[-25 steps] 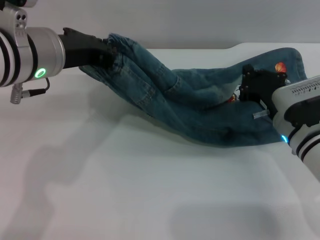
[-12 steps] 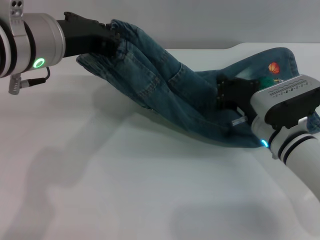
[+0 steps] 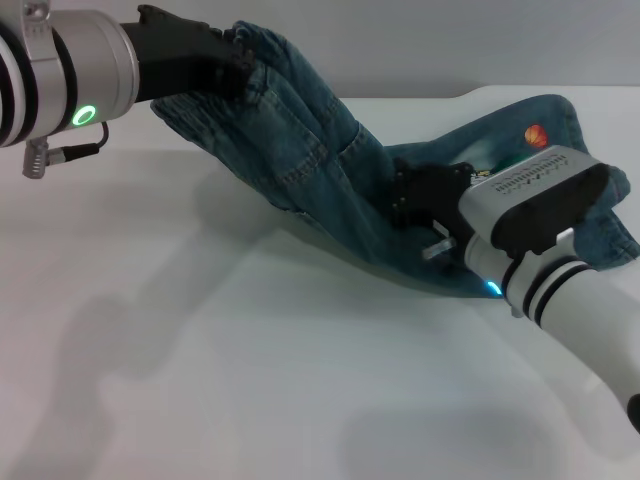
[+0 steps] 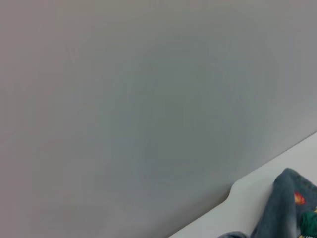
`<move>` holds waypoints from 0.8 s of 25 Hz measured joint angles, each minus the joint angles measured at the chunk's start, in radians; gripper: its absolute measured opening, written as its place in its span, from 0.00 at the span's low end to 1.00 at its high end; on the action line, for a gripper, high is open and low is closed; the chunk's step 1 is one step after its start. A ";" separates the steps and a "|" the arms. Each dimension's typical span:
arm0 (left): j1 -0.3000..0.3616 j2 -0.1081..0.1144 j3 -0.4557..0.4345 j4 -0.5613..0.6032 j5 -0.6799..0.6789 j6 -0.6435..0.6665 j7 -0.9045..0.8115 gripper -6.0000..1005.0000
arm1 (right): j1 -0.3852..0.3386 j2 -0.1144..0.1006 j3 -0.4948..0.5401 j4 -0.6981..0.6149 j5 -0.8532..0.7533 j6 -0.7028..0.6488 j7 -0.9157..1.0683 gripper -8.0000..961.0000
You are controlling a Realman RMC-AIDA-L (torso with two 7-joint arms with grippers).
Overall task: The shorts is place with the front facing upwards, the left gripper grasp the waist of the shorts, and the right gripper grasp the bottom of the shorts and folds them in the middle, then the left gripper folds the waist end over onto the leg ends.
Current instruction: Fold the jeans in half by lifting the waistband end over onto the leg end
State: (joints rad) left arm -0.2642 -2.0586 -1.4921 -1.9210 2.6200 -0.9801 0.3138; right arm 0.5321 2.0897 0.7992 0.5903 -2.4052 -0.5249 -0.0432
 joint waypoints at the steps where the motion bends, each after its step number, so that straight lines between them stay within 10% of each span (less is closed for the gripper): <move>1: 0.000 0.000 0.000 0.000 0.000 0.000 0.000 0.07 | 0.013 0.000 -0.019 -0.003 0.000 0.002 0.021 0.01; 20: -0.001 -0.001 0.067 -0.065 -0.002 0.042 0.002 0.07 | 0.109 0.001 -0.155 -0.009 0.000 0.004 0.168 0.01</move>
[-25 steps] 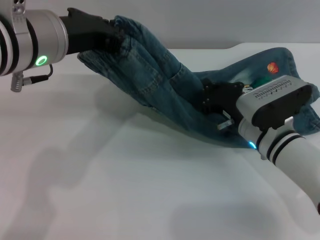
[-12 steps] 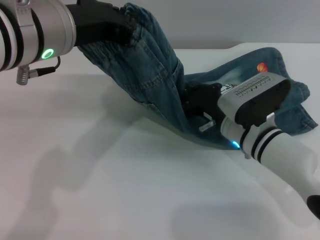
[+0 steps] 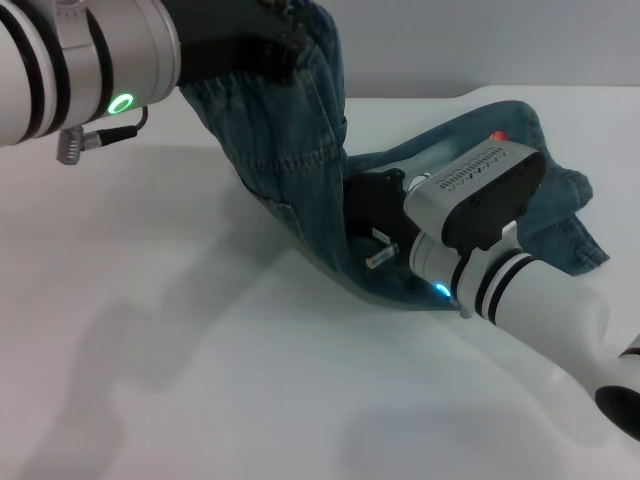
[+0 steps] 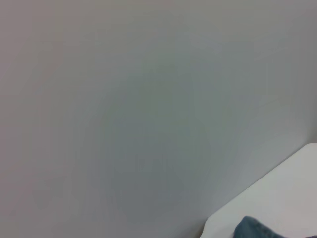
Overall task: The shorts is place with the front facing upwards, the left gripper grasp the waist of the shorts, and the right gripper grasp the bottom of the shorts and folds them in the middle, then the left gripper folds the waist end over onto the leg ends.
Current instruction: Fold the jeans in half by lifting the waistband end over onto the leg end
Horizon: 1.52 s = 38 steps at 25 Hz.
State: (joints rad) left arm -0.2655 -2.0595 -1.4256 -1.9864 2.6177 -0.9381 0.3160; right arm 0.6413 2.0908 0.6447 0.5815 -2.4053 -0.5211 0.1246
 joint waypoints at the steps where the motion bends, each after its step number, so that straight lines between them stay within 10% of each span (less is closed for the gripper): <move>1: -0.001 0.000 0.004 -0.004 -0.003 0.000 0.000 0.07 | 0.003 0.000 -0.006 0.001 0.000 0.001 0.003 0.01; 19: 0.012 0.003 0.011 -0.012 -0.007 0.001 0.001 0.07 | -0.166 -0.013 0.192 -0.010 -0.012 -0.075 -0.088 0.01; 38: -0.026 -0.001 0.021 -0.016 -0.124 0.053 0.052 0.08 | -0.064 0.000 0.070 -0.036 -0.005 -0.043 0.003 0.01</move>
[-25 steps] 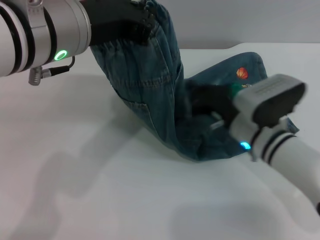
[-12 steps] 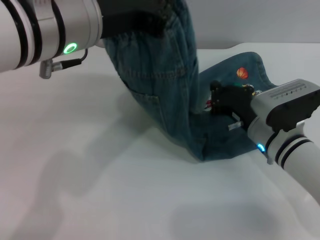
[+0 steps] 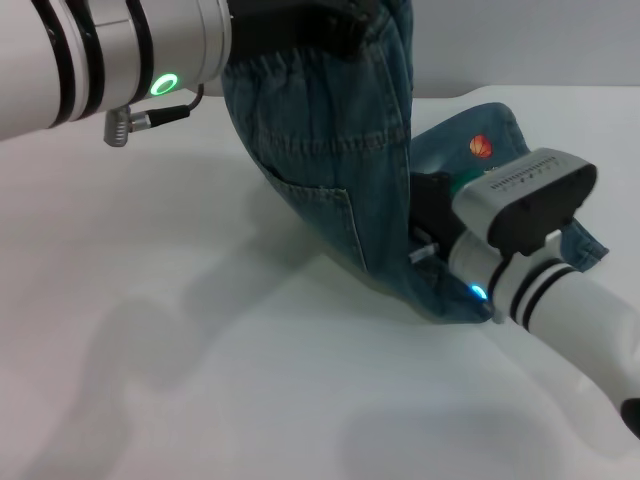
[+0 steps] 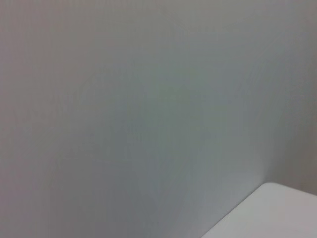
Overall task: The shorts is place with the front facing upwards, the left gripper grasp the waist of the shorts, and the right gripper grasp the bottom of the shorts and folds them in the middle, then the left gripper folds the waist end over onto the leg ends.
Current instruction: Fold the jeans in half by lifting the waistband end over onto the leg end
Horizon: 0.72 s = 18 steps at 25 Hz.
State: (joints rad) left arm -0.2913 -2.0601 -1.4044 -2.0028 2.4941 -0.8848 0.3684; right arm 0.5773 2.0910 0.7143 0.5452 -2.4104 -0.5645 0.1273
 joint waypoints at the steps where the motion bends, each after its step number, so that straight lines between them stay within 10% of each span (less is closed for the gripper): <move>1: 0.000 0.000 0.003 0.001 -0.009 0.007 0.008 0.08 | 0.007 0.000 -0.007 0.000 0.000 0.000 0.006 0.01; 18: 0.011 0.000 0.010 0.006 -0.025 0.025 0.027 0.09 | 0.049 0.000 -0.042 -0.004 0.001 0.003 0.066 0.01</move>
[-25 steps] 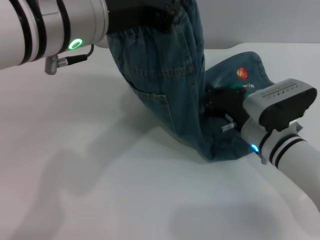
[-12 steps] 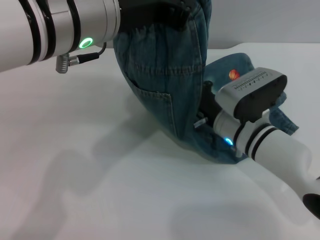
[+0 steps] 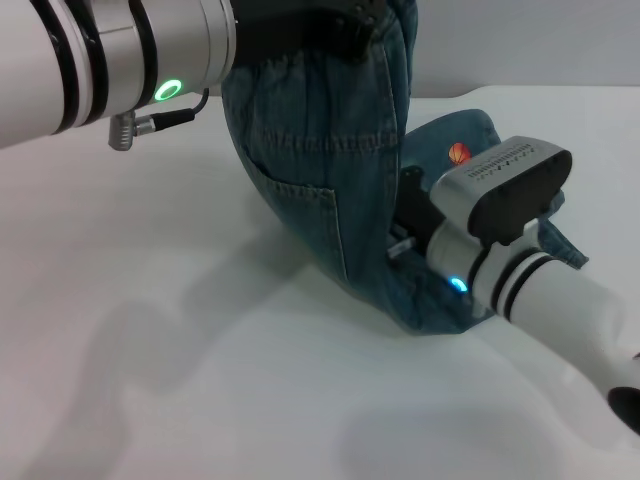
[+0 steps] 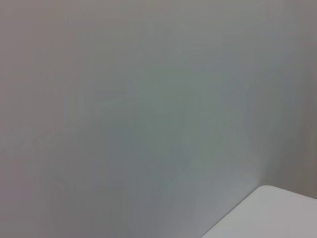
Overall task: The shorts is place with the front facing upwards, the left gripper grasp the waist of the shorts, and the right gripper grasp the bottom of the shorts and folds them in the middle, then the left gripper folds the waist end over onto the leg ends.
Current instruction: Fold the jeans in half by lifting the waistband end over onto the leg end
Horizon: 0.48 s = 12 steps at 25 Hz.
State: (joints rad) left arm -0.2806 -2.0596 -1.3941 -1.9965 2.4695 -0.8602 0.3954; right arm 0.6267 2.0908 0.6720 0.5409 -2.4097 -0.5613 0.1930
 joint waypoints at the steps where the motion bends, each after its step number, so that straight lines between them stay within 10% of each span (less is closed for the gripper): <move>1: 0.003 0.001 0.000 0.000 0.000 0.000 0.001 0.10 | -0.003 0.000 0.007 -0.014 0.000 -0.004 -0.002 0.01; 12: 0.020 0.001 0.024 0.000 0.000 0.028 0.020 0.10 | -0.120 -0.004 0.216 -0.108 0.000 -0.189 -0.134 0.01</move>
State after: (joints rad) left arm -0.2607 -2.0585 -1.3703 -1.9962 2.4691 -0.8323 0.4152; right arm 0.5068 2.0865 0.8880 0.4326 -2.4100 -0.7499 0.0587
